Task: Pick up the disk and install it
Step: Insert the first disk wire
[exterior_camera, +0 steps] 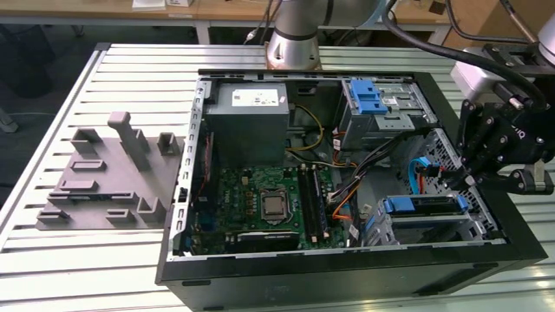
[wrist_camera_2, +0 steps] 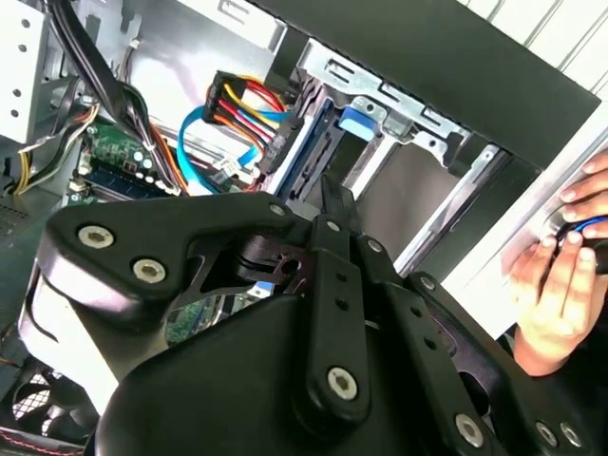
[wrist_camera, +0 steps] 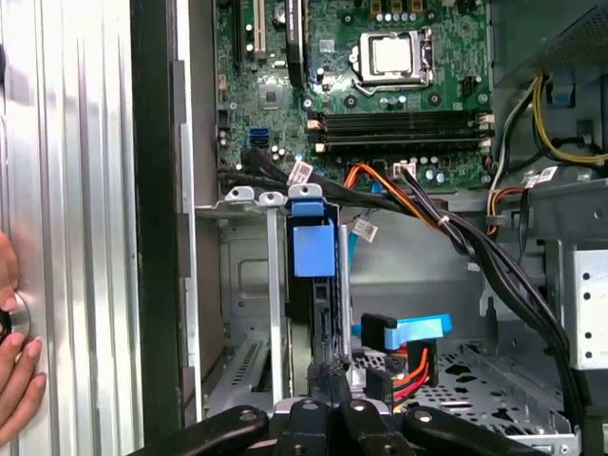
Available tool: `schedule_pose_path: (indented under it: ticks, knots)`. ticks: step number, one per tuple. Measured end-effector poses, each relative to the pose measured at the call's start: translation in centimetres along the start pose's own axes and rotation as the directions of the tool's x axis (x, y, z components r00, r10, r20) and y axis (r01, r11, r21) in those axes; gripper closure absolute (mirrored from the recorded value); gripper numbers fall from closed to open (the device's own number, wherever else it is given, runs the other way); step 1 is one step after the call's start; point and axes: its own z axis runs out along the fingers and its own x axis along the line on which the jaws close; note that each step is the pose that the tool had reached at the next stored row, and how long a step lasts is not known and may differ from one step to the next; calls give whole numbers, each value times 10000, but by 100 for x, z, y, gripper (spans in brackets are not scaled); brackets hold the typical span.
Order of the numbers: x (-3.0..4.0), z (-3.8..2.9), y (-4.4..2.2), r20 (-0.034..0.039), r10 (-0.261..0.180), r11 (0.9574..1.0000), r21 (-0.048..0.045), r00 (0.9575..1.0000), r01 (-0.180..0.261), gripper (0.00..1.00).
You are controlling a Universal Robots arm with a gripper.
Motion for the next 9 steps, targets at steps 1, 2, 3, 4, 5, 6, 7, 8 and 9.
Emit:
schedule_pose_path:
  ticks: [1,2,3,4,5,6,7,8,9]
  knots:
    - [-8,0,0,0,1,10000,0,10000,-1,89]
    - [-18,-1,1,-1,1,10000,0,10000,-1,89]
    - [-31,-1,2,-1,1,10000,2,10000,-1,89]
    - [-46,-2,2,-1,1,10000,5,10000,-1,89]
    - [-61,-4,3,-2,1,10000,8,10000,-1,89]
    - [-77,-5,4,-2,1,10000,10,10000,-1,89]
    - [-92,-4,3,1,0,10000,12,10000,0,89]
    - [-107,-5,0,0,-1,10000,13,10000,1,89]
    - [-120,-4,-3,1,-1,10000,13,10000,1,89]
